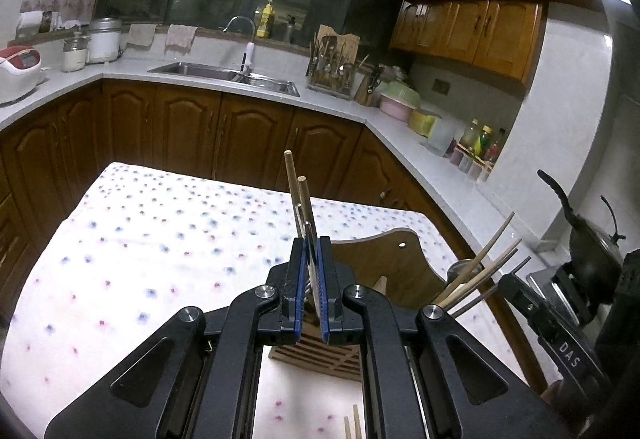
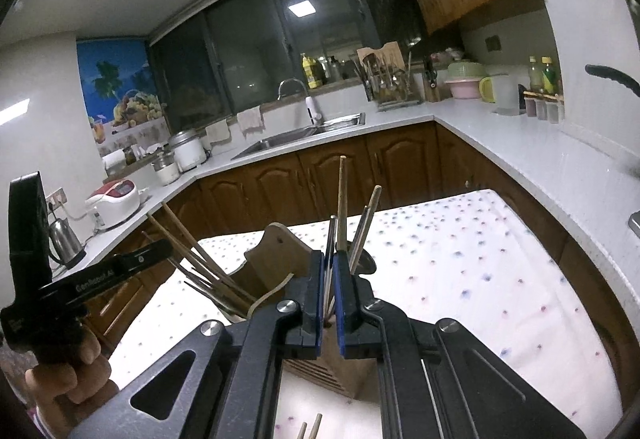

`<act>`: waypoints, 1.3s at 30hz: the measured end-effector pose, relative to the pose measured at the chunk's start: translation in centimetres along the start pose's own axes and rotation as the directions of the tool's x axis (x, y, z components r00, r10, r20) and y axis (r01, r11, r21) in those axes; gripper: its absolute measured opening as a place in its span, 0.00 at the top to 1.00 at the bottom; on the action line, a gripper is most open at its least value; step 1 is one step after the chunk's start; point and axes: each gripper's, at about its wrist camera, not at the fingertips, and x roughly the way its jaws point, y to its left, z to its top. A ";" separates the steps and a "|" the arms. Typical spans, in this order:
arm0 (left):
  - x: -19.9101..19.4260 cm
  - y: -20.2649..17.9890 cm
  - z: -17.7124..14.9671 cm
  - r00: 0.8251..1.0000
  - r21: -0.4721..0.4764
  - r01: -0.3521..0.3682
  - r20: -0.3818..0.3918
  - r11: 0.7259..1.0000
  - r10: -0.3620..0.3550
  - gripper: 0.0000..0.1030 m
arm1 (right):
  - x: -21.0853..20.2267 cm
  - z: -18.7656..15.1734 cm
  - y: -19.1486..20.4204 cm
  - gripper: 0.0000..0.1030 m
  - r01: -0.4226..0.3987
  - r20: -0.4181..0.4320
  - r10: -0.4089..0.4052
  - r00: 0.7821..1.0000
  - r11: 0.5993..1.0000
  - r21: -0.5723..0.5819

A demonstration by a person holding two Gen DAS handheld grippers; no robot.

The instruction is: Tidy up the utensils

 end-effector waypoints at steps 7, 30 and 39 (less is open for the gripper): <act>-0.2 0.2 0.4 1.000 -0.006 0.019 -0.015 1.000 -0.019 0.93 | -0.4 0.2 -0.7 0.90 -0.007 0.002 0.007 1.000 0.999 0.042; -9.7 3.9 -6.4 0.996 -0.075 -0.078 0.035 0.994 0.080 0.20 | -7.2 -4.2 -0.8 0.08 -0.035 0.080 0.026 0.996 0.993 0.110; -11.9 4.2 -10.8 0.995 -0.087 -0.101 -0.011 0.991 0.100 0.20 | -9.7 -6.9 0.0 0.08 -0.033 0.076 0.025 0.997 0.994 0.106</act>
